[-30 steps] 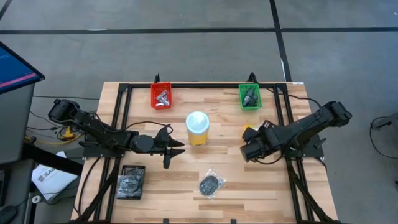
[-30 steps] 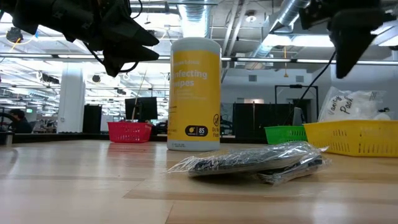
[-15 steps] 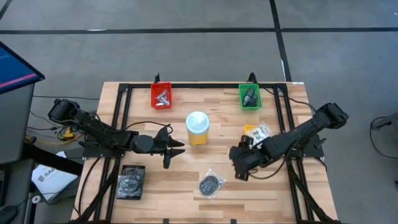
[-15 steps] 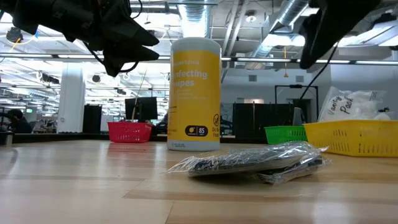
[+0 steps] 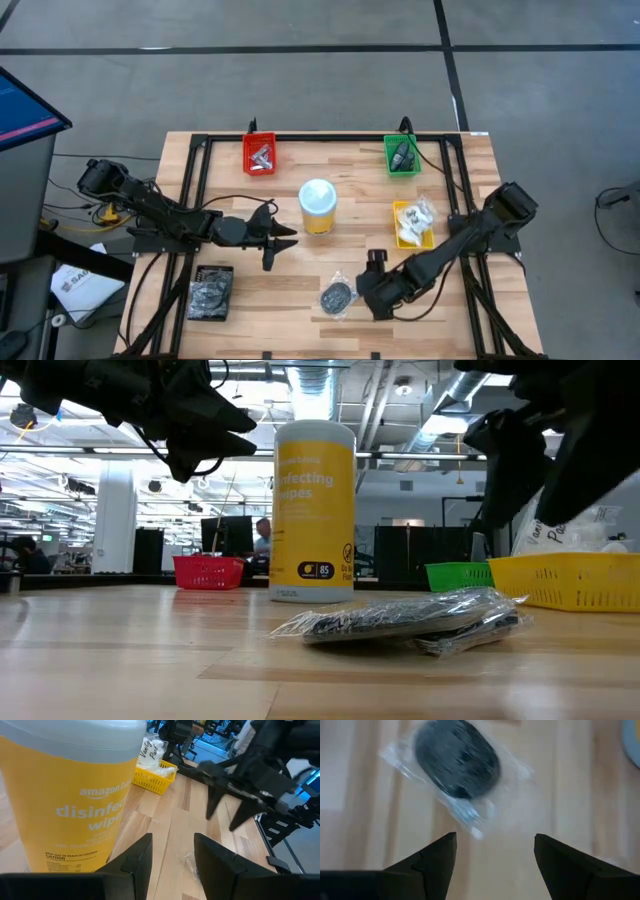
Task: Pick & Place Travel size toiletries
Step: Put the black hairbrush into the black bin
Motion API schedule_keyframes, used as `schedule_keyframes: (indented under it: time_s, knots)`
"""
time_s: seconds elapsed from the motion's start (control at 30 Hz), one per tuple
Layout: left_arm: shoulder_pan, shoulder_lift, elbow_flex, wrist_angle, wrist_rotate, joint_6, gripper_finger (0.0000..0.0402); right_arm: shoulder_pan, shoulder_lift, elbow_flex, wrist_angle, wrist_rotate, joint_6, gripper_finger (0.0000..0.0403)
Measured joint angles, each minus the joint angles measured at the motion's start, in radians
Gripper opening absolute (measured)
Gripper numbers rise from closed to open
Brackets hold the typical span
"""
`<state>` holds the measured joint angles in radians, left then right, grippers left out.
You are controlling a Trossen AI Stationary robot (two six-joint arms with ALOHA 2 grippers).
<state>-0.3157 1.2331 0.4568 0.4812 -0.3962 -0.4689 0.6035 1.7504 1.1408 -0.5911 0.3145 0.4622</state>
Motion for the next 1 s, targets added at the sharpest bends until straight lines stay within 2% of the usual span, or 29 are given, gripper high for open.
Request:
schedule_keyframes:
  time_s: [0.43,1.0]
  knots:
    - [0.0,0.0,0.0,0.009,0.0,0.0,0.0136,0.027,0.118,0.001,0.098,-0.001,0.0,0.0207]
    - [0.0,0.0,0.0,0.015,0.0,0.0,0.0136,0.03,0.121,0.001,0.14,-0.001,0.0,0.0166]
